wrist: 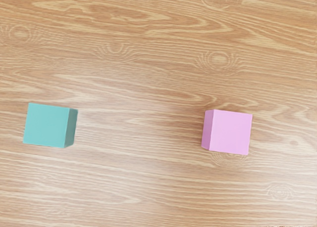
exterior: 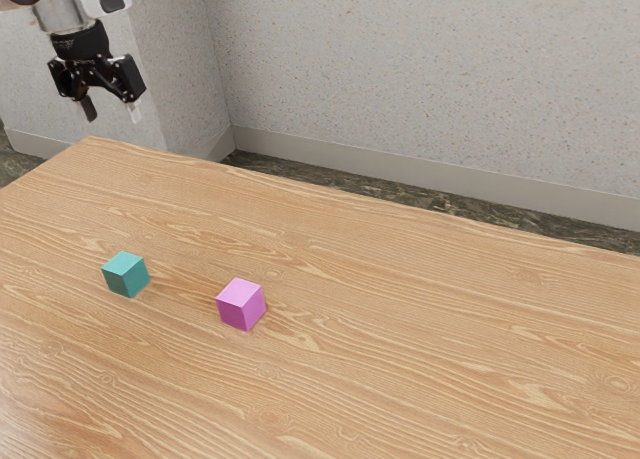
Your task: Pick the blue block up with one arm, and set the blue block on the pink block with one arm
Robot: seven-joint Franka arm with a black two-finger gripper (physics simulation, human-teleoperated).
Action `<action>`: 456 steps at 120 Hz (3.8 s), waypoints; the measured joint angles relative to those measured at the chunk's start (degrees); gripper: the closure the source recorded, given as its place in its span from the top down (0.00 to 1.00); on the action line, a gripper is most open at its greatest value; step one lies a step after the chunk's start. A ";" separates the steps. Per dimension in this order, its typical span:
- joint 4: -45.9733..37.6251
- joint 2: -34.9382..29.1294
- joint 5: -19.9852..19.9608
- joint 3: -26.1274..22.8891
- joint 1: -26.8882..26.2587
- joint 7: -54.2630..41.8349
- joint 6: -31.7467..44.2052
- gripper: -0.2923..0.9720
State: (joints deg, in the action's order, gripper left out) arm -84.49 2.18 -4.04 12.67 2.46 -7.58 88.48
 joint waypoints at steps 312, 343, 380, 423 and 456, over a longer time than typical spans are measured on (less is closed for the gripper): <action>-36.96 19.68 -42.00 -6.13 16.82 -55.67 75.46 0.64; -37.19 19.04 -42.50 -6.02 16.90 -58.55 75.10 0.57; -37.10 18.63 -42.39 -5.99 16.49 -60.44 74.54 0.50; -43.88 6.18 -42.29 -5.95 10.11 -60.76 74.59 0.47; -48.76 0.07 -42.41 -6.10 2.00 -58.37 74.33 0.48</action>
State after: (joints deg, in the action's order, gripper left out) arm -133.24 2.25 -46.45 6.57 4.46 -65.95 162.81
